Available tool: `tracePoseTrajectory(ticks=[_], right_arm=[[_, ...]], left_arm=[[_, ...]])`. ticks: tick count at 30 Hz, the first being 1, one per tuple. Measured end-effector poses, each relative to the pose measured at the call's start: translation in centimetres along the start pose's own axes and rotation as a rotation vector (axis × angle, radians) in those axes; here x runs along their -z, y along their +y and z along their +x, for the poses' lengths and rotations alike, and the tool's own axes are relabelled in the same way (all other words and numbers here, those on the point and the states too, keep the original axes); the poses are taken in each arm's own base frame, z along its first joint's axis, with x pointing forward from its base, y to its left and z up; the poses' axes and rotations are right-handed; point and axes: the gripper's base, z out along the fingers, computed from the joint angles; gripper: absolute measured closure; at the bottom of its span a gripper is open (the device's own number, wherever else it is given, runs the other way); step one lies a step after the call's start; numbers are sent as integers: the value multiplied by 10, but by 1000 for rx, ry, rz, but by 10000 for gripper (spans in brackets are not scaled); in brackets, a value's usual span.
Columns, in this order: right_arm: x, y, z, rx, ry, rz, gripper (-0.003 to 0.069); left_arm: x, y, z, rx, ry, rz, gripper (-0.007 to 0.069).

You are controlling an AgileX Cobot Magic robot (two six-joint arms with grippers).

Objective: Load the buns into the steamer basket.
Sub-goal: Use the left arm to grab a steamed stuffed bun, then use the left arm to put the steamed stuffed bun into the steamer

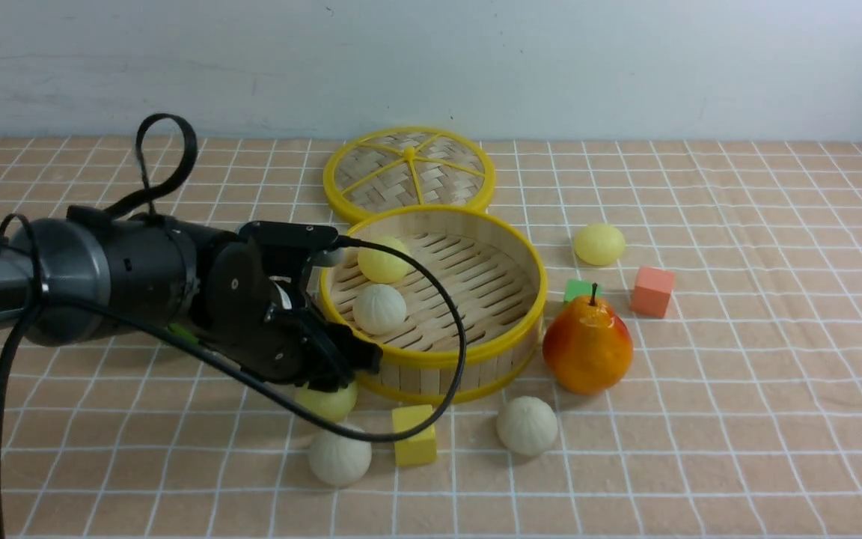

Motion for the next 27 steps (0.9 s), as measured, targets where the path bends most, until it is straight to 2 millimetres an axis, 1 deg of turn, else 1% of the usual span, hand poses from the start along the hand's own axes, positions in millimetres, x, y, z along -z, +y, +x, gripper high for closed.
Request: tracePoseTrajectory(ticks=[2,4,7,8,9,11,12,13,16,17,18,20,21,22,23,24,25,27], right_arm=[[0,0,0,0,0,0,419],[0,0,0,0,0,0,419],[0,0,0,0,0,0,419],[0,0,0,0,0,0,419],[0,0,0,0,0,0,419],[0,0,0,0,0,0,419],[0,0,0,0,0,0,419],[0,0,0,0,0,0,419],[0,0,0,0,0,0,419],[0,0,0,0,0,0,419],[0,0,0,0,0,0,419],[0,0,0,0,0,0,419],[0,0,0,0,0,0,419],[0,0,0,0,0,0,419],[0,0,0,0,0,0,419],[0,0,0,0,0,0,419],[0,0,0,0,0,0,419],[0,0,0,0,0,0,419]], left_arm=[[-3,0,1,-1,4,-2,297],[-6,1,2,-1,13,-3,342],[-6,1,3,-1,20,-4,440],[-5,1,3,-1,20,-4,447],[-4,1,3,-2,29,-5,515],[2,0,3,-3,41,-6,603],[2,0,4,-3,43,-7,610],[11,0,2,-4,44,-5,636],[35,-2,-5,-6,35,1,637],[39,-3,-6,-7,34,2,637],[55,-5,-16,-9,6,9,637],[77,-11,-39,-25,-69,25,637],[85,-13,-51,-40,-112,32,637],[89,-15,-60,-55,-141,36,637],[92,-17,-70,-72,-172,42,637],[94,-18,-74,-73,-187,45,637],[90,-21,-90,-101,-220,52,637],[74,-24,-103,-130,-223,55,637]])
